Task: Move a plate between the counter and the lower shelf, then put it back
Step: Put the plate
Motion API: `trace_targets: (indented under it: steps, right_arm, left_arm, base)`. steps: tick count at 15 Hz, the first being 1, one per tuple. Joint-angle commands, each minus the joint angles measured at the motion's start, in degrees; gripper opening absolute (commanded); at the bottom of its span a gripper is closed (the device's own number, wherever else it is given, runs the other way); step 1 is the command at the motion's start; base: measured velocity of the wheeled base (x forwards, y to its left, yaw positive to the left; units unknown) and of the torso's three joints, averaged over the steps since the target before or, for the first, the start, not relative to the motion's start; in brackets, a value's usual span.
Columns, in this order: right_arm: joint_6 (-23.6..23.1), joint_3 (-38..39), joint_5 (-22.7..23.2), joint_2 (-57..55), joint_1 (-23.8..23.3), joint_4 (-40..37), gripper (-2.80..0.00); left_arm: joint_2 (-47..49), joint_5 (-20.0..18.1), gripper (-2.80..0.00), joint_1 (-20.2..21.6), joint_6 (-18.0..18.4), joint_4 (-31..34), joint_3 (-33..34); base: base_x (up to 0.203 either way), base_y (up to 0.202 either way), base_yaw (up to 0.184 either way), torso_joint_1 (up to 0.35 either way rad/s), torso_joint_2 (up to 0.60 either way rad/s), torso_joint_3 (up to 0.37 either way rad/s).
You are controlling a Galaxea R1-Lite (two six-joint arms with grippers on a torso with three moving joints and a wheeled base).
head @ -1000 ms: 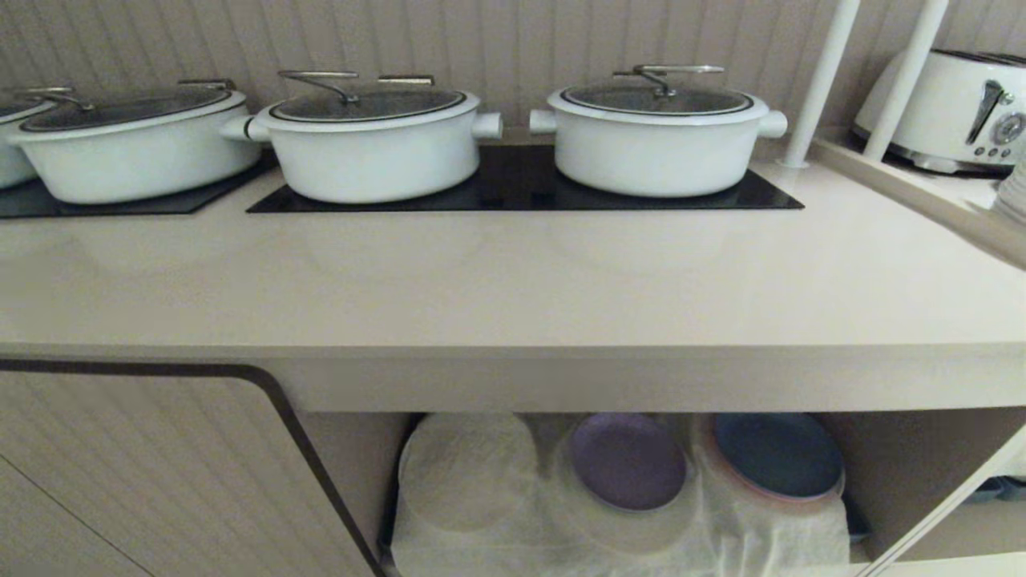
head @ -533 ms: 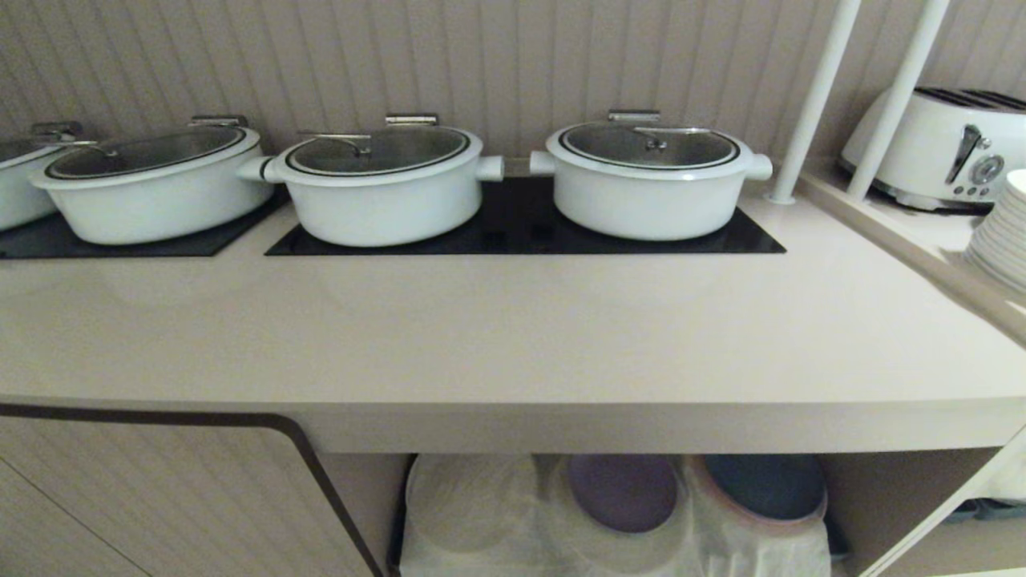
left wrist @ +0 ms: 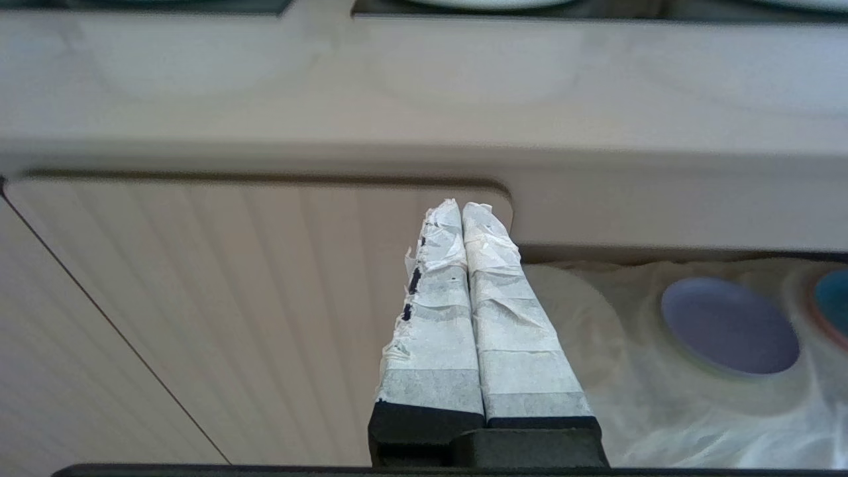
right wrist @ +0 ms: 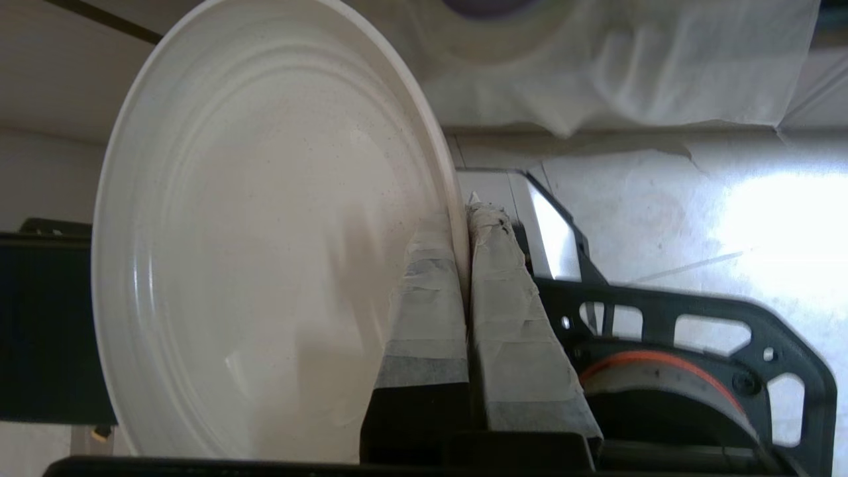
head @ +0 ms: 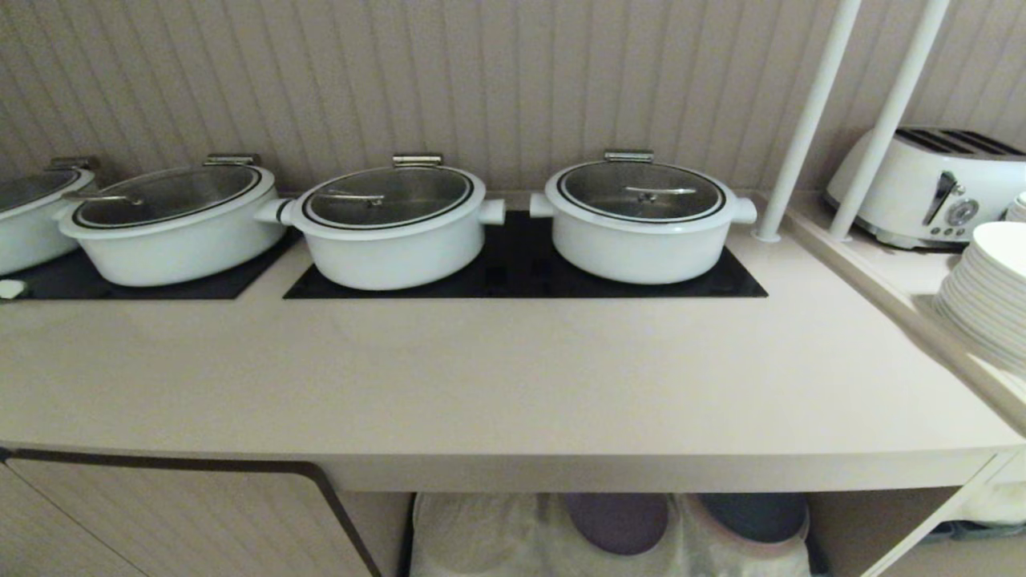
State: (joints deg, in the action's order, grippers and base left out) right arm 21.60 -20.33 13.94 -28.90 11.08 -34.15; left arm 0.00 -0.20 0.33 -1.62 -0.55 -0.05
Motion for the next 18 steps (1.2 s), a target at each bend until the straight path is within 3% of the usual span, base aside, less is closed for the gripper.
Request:
trace_targets:
  steps: [1,9,14,18]
  right_arm:
    - [-0.1,-0.4,0.1,-1.6,0.1,1.5,-2.8]
    - [-0.1,-1.3,0.0,-2.5,0.1,3.1,-2.8]
    - [-0.1,-2.2,-0.2,-6.4,0.1,5.7,-2.8]
    - [-0.2,-2.8,-0.4,-13.8,0.1,12.7,-2.8]
  left_arm:
    - [0.0,0.0,-2.8,0.0,0.0,0.0,0.0]
    - [0.0,0.0,-2.8,0.0,0.0,0.0,0.0]
    - [0.0,0.0,-2.8,0.0,0.0,0.0,0.0]
    - [0.0,0.0,-2.8,0.0,0.0,0.0,0.0]
  base:
    - [0.0,0.0,0.0,0.263,-0.56,-0.294]
    - [0.0,0.0,0.0,0.169,-0.35,-0.179]
    - [0.0,0.0,0.0,0.004,-0.01,-0.003]
    - [0.0,0.0,0.0,0.0,0.0,0.0]
